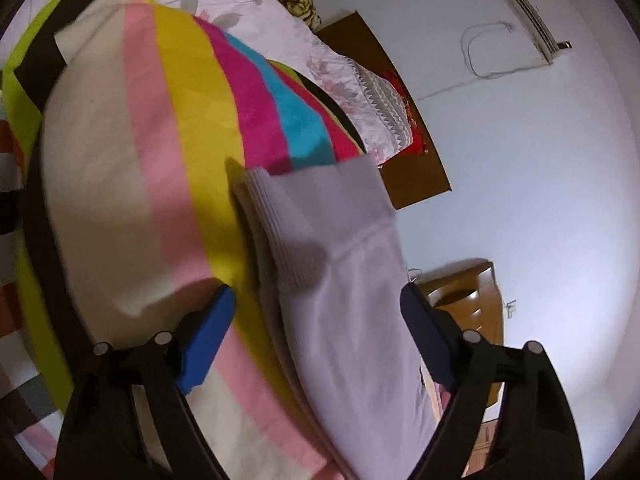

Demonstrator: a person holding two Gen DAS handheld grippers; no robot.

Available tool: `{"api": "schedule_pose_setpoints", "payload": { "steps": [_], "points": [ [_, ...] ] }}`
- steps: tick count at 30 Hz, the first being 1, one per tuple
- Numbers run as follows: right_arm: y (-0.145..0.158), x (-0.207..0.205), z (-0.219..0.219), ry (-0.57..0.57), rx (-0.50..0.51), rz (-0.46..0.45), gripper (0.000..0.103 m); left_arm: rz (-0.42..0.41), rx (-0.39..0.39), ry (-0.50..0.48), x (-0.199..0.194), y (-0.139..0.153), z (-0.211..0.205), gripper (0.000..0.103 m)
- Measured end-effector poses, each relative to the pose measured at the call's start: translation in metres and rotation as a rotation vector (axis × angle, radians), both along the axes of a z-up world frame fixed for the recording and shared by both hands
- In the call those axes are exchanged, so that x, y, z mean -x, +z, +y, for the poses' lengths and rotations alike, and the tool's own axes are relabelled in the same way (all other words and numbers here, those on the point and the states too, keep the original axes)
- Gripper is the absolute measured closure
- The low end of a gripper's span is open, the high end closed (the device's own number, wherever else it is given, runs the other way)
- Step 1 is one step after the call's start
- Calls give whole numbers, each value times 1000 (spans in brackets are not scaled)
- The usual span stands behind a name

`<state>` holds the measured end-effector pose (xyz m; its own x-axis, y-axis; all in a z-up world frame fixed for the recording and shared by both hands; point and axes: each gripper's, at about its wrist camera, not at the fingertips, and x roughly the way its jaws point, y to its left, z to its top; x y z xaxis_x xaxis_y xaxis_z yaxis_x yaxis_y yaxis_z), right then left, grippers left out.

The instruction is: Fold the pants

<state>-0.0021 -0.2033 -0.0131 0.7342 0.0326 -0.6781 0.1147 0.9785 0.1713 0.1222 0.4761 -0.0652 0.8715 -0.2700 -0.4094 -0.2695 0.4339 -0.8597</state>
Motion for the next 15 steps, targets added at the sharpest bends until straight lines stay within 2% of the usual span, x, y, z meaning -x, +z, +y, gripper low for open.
{"api": "schedule_pose_setpoints", "payload": {
  "steps": [2, 4, 5, 8, 11, 13, 15],
  "points": [
    [2, 0, 1, 1, 3, 1, 16, -14, 6, 6, -5, 1, 6, 22],
    [4, 0, 3, 4, -2, 1, 16, -19, -25, 4, -9, 7, 9, 32],
    [6, -1, 6, 9, -7, -2, 16, -20, -40, -2, -12, 9, 9, 42],
    [10, -9, 19, 52, -17, -8, 16, 4, -34, 4, -25, 9, 13, 50],
    [18, -25, 51, 152, -38, -20, 16, 23, -35, 16, -30, 0, 16, 52],
    [28, -42, 91, 273, -39, -40, 16, 29, -69, 35, -31, 0, 11, 54],
    [33, -59, 134, 408, -20, -47, 16, 48, -113, 50, -30, 0, 8, 65]
  ]
}}
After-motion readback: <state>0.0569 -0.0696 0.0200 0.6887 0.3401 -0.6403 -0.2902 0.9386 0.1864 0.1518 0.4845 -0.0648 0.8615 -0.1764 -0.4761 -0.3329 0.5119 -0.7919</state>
